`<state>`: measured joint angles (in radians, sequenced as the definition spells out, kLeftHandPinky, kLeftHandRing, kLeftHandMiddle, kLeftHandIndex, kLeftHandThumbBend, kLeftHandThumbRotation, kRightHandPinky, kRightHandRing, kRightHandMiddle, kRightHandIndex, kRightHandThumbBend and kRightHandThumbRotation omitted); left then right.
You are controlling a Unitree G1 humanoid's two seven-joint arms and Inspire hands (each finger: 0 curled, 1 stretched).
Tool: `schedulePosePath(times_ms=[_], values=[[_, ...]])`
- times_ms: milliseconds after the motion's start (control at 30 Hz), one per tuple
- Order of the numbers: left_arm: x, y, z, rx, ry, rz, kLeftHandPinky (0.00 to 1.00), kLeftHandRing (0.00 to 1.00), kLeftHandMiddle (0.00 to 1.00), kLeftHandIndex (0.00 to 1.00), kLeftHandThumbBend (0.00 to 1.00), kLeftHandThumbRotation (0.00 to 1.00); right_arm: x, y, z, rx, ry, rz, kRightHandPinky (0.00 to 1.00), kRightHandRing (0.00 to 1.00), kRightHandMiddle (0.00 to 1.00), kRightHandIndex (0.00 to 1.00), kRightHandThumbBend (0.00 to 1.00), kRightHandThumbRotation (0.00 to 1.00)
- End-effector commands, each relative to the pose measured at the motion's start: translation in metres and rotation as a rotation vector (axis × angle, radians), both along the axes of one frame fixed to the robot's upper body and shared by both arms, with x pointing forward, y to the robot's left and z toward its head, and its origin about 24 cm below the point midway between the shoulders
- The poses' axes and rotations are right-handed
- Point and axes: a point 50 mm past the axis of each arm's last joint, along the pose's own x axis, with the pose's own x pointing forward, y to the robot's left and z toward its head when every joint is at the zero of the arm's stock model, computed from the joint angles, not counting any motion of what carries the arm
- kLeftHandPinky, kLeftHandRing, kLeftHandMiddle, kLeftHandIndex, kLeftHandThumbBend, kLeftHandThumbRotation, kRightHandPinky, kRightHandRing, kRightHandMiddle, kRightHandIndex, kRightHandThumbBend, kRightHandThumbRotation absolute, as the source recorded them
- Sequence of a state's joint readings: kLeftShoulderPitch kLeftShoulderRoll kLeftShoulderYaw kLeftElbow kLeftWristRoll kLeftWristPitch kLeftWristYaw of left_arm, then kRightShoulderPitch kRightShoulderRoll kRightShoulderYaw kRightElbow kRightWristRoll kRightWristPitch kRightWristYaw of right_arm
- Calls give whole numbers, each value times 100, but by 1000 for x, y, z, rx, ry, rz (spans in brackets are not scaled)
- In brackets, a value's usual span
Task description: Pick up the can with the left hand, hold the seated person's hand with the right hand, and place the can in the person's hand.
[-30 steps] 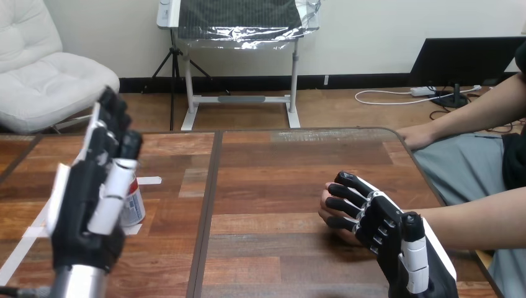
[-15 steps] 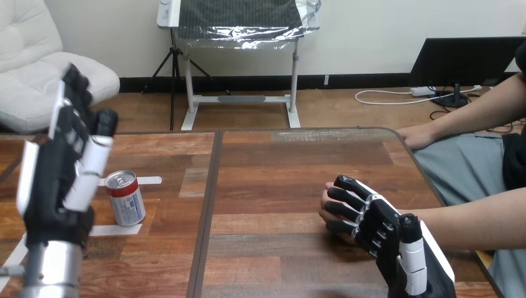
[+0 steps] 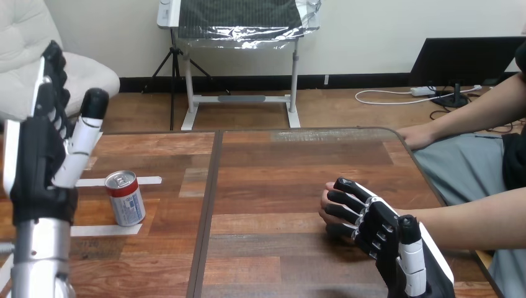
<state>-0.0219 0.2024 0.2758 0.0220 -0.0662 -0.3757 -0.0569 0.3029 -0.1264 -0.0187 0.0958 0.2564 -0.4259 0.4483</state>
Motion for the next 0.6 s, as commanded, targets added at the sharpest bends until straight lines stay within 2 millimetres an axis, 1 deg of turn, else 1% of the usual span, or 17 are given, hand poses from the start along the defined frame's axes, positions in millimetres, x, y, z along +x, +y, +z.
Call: schedulePosePath(times_ms=[0, 100, 200, 233, 300, 567], values=[[19, 4, 17, 46, -60, 14, 100, 100, 97, 96, 77, 69, 18, -1, 17, -12, -104, 11, 75, 83, 85, 86, 99, 100], [23, 7, 18, 83, -44, 30, 100, 100, 97, 95, 77, 67, 17, -1, 17, -14, -105, 8, 75, 83, 85, 86, 99, 100], [27, 10, 18, 104, -22, 40, 100, 100, 97, 95, 80, 65, 17, -1, 17, -13, -103, 6, 76, 83, 85, 86, 99, 100], [29, 11, 17, 110, -15, 42, 100, 100, 97, 95, 80, 62, 17, -1, 17, -13, -104, 5, 76, 83, 85, 85, 99, 100], [31, 13, 17, 120, -3, 44, 100, 100, 97, 95, 80, 60, 17, -1, 17, -11, -106, 4, 76, 83, 85, 85, 99, 100], [41, 19, 13, 156, 49, 46, 100, 100, 98, 96, 81, 46, 18, -2, 17, -13, -113, 2, 76, 83, 84, 85, 99, 100]])
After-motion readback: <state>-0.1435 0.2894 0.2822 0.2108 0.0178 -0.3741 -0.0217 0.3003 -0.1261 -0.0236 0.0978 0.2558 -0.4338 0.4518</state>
